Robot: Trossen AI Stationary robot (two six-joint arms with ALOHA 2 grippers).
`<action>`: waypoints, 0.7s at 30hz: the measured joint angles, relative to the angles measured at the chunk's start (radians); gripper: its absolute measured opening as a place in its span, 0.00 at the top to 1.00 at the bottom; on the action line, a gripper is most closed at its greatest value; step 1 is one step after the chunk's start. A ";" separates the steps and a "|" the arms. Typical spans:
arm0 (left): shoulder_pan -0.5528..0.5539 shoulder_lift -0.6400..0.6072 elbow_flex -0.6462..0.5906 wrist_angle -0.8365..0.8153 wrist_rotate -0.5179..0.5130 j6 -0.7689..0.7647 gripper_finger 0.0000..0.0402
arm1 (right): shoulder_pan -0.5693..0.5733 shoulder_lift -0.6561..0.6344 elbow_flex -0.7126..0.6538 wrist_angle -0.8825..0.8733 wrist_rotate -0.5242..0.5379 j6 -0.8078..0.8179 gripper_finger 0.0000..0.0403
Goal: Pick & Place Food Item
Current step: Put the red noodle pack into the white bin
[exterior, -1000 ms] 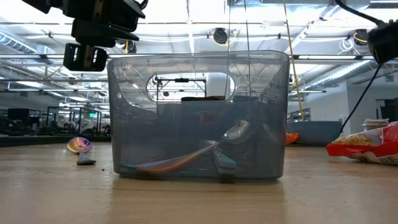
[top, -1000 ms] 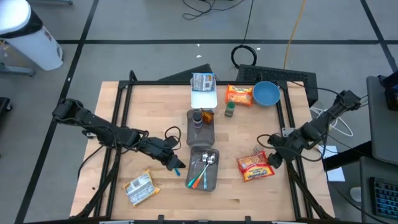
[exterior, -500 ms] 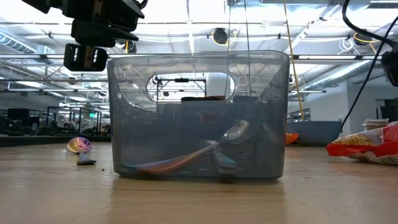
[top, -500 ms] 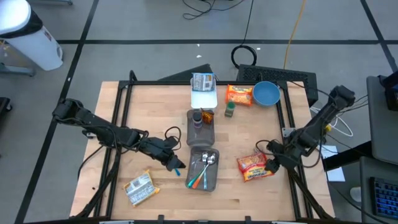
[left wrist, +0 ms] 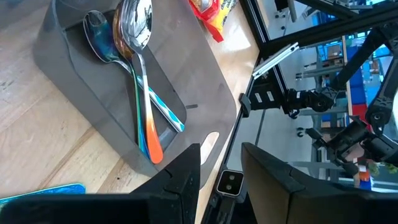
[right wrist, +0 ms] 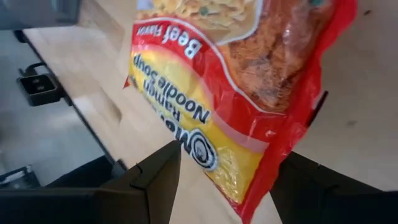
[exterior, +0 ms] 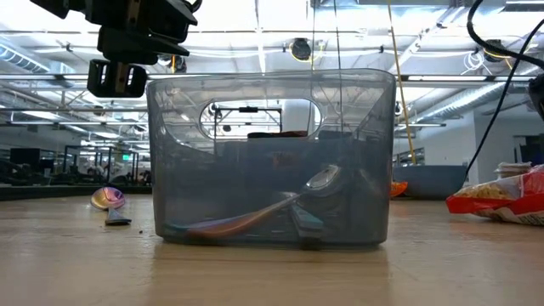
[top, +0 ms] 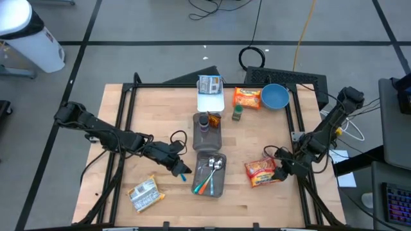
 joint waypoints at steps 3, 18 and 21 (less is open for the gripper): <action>0.000 0.000 0.000 0.000 0.000 0.000 0.70 | 0.001 0.000 0.000 0.023 -0.002 -0.003 0.48; 0.000 0.000 0.000 0.000 0.000 0.000 0.70 | 0.000 0.000 0.000 0.049 0.000 -0.032 0.75; 0.000 -0.001 0.000 -0.001 0.000 0.000 0.70 | 0.000 0.000 0.000 0.067 0.004 -0.039 0.80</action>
